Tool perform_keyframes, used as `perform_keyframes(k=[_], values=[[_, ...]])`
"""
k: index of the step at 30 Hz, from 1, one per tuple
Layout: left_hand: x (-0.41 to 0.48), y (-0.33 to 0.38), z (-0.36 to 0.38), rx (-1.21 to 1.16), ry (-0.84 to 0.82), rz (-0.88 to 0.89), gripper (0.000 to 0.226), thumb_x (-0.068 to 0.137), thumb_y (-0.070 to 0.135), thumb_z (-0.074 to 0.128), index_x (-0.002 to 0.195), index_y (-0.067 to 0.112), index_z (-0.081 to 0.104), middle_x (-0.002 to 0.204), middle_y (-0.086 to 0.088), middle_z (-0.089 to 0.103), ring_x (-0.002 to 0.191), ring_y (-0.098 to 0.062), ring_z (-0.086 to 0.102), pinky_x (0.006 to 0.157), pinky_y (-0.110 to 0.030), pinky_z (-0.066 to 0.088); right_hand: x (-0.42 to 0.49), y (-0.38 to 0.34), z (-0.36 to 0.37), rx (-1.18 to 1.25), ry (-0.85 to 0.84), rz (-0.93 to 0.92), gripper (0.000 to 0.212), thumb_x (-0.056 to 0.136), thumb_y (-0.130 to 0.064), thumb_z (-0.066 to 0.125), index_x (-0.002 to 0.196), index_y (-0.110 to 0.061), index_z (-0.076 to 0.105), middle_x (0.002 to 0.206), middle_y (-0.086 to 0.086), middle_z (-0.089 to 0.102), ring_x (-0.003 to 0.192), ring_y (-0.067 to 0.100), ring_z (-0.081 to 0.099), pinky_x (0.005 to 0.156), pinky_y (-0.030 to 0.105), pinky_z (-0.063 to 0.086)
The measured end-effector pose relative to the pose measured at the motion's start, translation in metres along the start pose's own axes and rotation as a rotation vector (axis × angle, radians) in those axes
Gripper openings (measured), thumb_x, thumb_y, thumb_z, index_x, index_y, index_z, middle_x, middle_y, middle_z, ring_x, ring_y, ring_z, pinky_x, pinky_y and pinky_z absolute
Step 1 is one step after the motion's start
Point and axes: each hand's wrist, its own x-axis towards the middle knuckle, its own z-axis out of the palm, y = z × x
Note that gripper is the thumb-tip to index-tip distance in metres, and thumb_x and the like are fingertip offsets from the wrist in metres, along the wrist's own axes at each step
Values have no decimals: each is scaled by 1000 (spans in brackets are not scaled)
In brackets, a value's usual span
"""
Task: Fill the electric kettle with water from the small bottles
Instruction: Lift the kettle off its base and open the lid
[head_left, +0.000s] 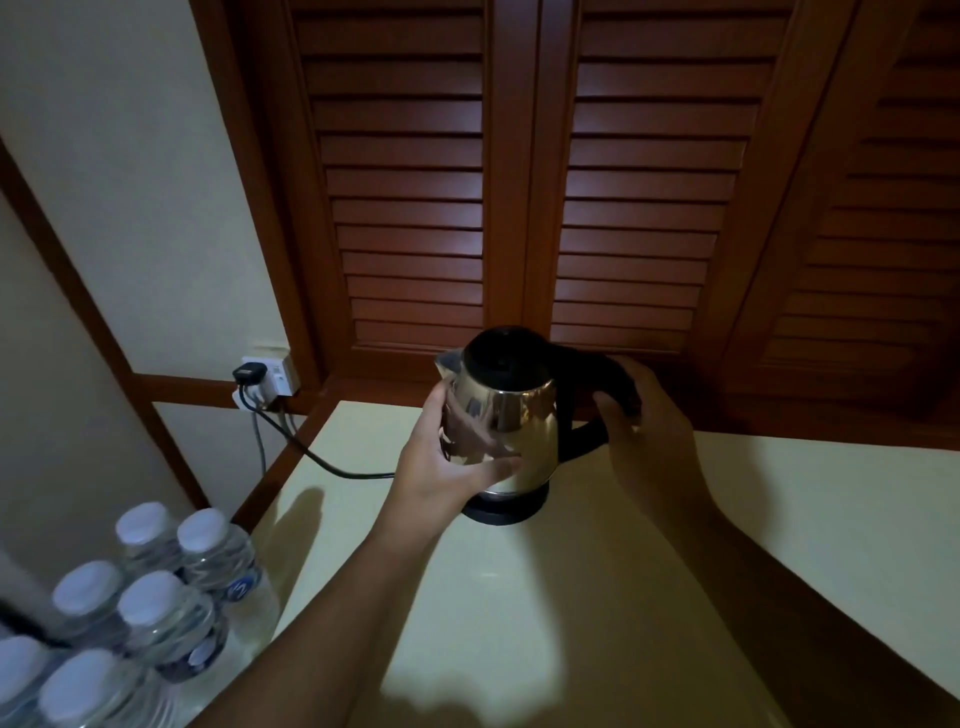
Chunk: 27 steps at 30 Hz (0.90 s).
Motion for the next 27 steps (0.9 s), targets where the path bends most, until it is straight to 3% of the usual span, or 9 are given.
perform_keyframes(k=[3,6,8,10,13,17,24,27], values=[[-18,11,-2,19,9,20,94,74,27,97,139,58,36,124,48,50,112,39,42,80,11,35,-15,-7,-16,15,10,-11,41,102,-25,57,141,-32,50,127,-17,59,110,-13,53,94,7,38],[-47,16,0,12,7,6,90,75,18,95,131,59,38,120,47,50,107,41,42,77,11,36,-42,-9,-32,6,-8,13,44,101,-30,57,143,-38,47,128,-17,58,116,3,57,97,27,48],[-70,14,3,29,-11,-3,89,75,19,95,132,59,40,117,51,55,112,37,44,80,9,38,-64,-9,-42,0,-27,30,45,100,-33,57,143,-40,47,131,-19,56,119,7,57,99,31,48],[-92,13,6,54,-26,-5,92,73,23,96,139,57,42,125,47,57,123,25,49,89,2,43,-85,-8,-52,-3,-34,24,45,100,-32,59,142,-40,49,131,-21,55,119,6,57,101,32,48],[-123,10,13,68,-28,-38,101,70,34,98,150,54,38,140,33,57,136,7,50,109,-19,45,-112,-4,-63,4,-56,52,42,99,-27,61,139,-36,54,129,-18,61,115,6,61,101,36,52],[-157,8,19,88,-42,-66,105,70,41,97,153,55,34,147,29,53,143,-1,46,121,-37,41,-137,0,-73,33,-101,36,40,99,-23,62,137,-33,55,128,-13,64,114,10,63,99,41,53],[-189,4,27,112,-9,-81,103,74,35,96,153,53,33,147,29,51,138,5,48,118,-31,43,-159,-3,-83,14,-193,14,38,101,-24,58,139,-27,53,127,-12,63,114,12,62,100,34,51],[-195,-1,29,128,-2,-66,102,75,40,94,154,54,30,150,27,48,140,3,47,119,-34,45,-157,-14,-89,-42,-257,17,39,104,-41,46,140,-28,53,124,-9,64,112,12,62,95,28,47]])
